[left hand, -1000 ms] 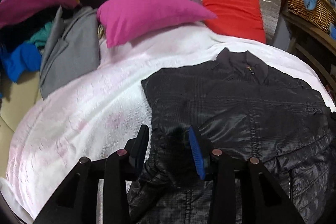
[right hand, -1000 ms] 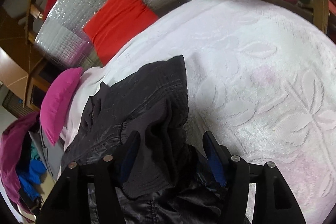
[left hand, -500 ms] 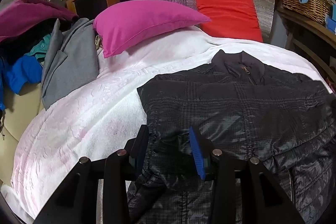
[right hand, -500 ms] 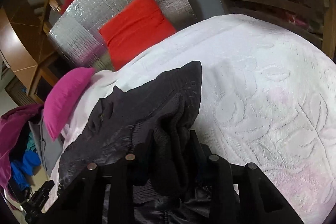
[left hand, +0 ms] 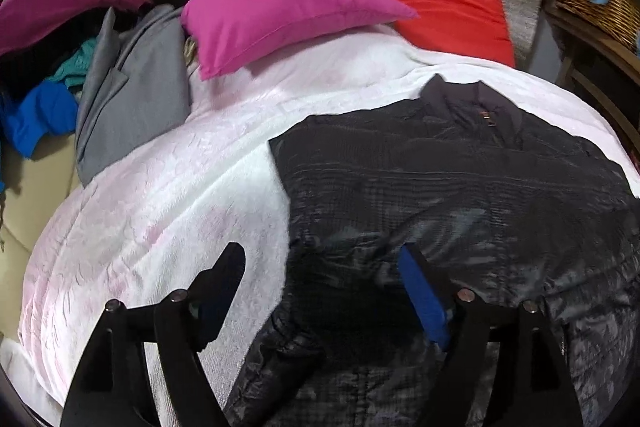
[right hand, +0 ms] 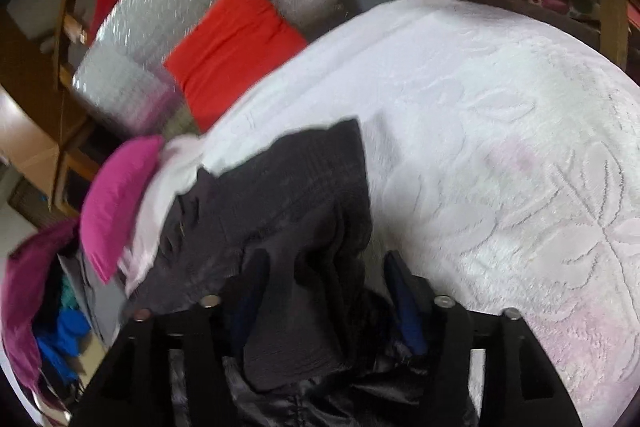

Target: Fold large clothes

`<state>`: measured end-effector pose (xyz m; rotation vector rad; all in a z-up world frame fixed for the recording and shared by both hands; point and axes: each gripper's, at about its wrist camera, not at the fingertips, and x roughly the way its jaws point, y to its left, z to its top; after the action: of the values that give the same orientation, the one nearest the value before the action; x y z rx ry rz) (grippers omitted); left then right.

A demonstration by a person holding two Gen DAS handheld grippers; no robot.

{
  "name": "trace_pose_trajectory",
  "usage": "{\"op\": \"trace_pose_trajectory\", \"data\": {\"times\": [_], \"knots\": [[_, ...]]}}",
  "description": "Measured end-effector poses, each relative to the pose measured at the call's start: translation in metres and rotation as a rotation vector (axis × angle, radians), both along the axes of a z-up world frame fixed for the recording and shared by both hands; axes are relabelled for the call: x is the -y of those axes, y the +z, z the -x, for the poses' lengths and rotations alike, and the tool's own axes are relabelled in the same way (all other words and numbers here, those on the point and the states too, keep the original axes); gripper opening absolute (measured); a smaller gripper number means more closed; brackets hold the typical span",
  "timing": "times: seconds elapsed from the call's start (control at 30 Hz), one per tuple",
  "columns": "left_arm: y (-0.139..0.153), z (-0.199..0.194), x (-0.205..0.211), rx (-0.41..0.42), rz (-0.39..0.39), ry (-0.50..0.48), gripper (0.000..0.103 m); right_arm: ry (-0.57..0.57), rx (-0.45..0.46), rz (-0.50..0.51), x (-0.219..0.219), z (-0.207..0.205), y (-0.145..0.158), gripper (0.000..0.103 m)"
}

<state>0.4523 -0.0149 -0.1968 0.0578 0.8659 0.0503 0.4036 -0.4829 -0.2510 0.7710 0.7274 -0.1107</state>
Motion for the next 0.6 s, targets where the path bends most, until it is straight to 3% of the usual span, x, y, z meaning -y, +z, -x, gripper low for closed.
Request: {"op": "trace_pose_trajectory", "data": {"times": [0.3,0.43,0.53,0.6], "knots": [[-0.013,-0.024,-0.030,-0.113,0.109,0.125,0.080,0.025,-0.040,-0.056,0.003,-0.027,-0.018,0.069],[-0.027,-0.030,-0.027,-0.160,0.113,0.107,0.082,0.046,-0.053,-0.070,-0.003,-0.041,-0.027,0.069],[-0.035,-0.032,-0.026,-0.167,0.126,0.111,0.092,0.057,-0.055,-0.070,-0.007,-0.047,-0.032,0.067],[-0.039,-0.032,-0.028,-0.160,0.135,0.128,0.099,0.060,-0.047,-0.058,-0.009,-0.050,-0.032,0.057]]}}
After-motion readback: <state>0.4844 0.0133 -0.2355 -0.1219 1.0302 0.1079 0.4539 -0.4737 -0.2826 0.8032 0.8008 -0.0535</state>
